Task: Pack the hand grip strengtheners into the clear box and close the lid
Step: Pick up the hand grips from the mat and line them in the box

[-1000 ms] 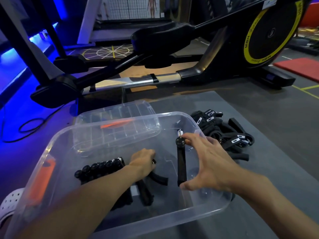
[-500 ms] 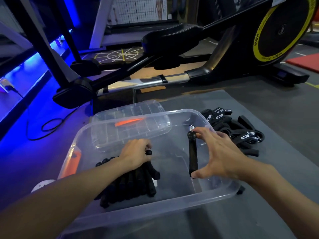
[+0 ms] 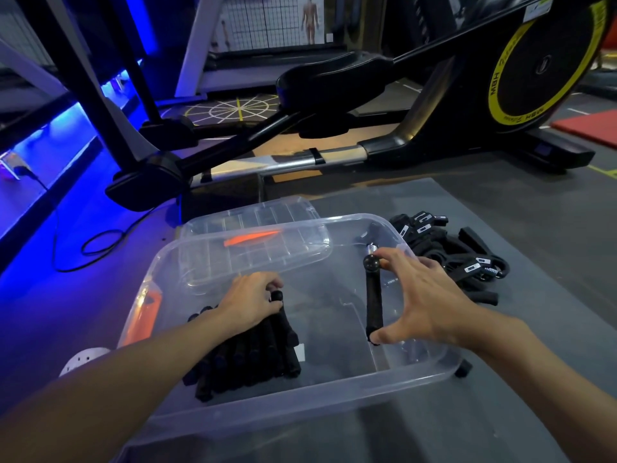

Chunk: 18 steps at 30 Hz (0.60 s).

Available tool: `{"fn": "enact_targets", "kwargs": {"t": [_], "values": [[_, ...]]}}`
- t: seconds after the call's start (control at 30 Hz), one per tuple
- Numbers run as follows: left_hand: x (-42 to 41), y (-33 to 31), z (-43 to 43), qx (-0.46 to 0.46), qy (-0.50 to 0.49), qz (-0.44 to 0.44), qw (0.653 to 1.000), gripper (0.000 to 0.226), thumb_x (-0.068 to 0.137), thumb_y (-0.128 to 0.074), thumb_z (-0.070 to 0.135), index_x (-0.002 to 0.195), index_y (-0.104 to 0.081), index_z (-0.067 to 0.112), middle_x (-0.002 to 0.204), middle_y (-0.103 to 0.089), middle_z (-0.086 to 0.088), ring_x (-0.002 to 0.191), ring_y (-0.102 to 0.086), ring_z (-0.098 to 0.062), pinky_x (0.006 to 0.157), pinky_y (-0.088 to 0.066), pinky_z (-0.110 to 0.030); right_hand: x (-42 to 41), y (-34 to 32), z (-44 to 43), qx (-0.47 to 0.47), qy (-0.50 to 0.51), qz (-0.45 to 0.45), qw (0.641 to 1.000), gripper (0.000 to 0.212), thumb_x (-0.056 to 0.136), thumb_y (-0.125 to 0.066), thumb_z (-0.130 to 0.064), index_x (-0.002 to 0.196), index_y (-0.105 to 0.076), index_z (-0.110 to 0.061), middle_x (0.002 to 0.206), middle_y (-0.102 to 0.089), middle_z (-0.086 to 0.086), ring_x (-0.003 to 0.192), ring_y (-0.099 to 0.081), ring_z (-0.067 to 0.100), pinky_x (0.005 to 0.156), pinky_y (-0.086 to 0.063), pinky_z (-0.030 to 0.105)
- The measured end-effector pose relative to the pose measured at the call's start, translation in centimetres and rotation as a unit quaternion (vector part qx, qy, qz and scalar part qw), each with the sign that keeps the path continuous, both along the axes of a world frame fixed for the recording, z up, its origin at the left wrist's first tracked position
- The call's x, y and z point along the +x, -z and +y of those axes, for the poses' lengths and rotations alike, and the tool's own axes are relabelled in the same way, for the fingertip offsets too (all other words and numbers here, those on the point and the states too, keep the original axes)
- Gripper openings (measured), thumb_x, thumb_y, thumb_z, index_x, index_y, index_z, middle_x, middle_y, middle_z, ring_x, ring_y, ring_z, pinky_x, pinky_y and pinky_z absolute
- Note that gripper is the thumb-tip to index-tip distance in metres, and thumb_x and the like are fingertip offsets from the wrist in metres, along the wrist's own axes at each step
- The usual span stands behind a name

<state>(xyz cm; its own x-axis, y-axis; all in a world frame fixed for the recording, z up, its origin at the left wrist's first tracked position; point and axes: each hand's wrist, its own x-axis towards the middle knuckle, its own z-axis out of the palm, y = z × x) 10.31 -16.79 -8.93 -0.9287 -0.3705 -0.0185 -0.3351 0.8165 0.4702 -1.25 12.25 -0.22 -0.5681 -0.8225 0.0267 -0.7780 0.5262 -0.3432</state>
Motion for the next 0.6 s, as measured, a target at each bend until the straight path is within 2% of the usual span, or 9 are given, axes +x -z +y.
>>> {"fn": "enact_targets", "kwargs": {"t": [0.13,0.23,0.33,0.4,0.6], "values": [[0.4,0.27,-0.54,0.009,-0.015,-0.002,1.0,0.034,0.079,-0.076,0.023,0.111,-0.066,0.021,0.107,-0.067,0.005,0.102,-0.062,-0.014,0.092,-0.05,-0.034,-0.02,-0.01,0.02,0.001,-0.002,0.002,1.0,0.113,0.042,-0.067,-0.076,0.135,-0.016,-0.038,0.136,-0.048,-0.012,0.131,-0.04,0.006,0.116,-0.016,0.035],[0.57,0.24,-0.49,0.012,-0.021,-0.001,1.0,0.029,0.08,-0.075,0.024,0.108,-0.067,0.022,0.102,-0.066,0.006,0.1,-0.061,-0.015,0.094,-0.048,-0.035,-0.06,0.04,0.04,0.001,-0.001,0.003,1.0,0.113,0.042,-0.067,-0.076,0.135,-0.016,-0.038,0.135,-0.048,-0.011,0.13,-0.042,0.007,0.115,-0.016,0.033],[0.67,0.16,-0.49,0.016,-0.02,-0.007,1.0,0.014,0.079,-0.074,0.026,0.087,-0.064,0.031,0.091,-0.066,0.01,0.09,-0.062,-0.014,0.092,-0.047,-0.039,-0.04,0.0,0.03,0.002,-0.002,0.005,1.0,0.115,0.043,-0.068,-0.076,0.137,-0.016,-0.036,0.138,-0.047,-0.011,0.132,-0.04,0.007,0.115,-0.015,0.033],[0.71,0.2,-0.6,0.022,-0.028,-0.012,0.999,0.014,0.077,-0.073,0.027,0.075,-0.06,0.032,0.081,-0.066,0.011,0.082,-0.062,-0.012,0.089,-0.049,-0.041,-0.05,0.0,0.05,0.001,-0.001,0.006,1.0,0.115,0.043,-0.068,-0.075,0.138,-0.016,-0.035,0.138,-0.047,-0.011,0.131,-0.04,0.007,0.115,-0.015,0.033],[0.85,0.47,-0.51,0.041,-0.034,-0.014,0.998,0.014,0.077,-0.072,0.026,0.079,-0.058,0.029,0.075,-0.066,0.011,0.076,-0.062,-0.011,0.086,-0.051,-0.042,-0.03,0.02,0.06,0.004,0.002,0.002,1.0,0.114,0.042,-0.068,-0.076,0.136,-0.014,-0.038,0.136,-0.048,-0.01,0.13,-0.041,0.008,0.116,-0.015,0.035]]}}
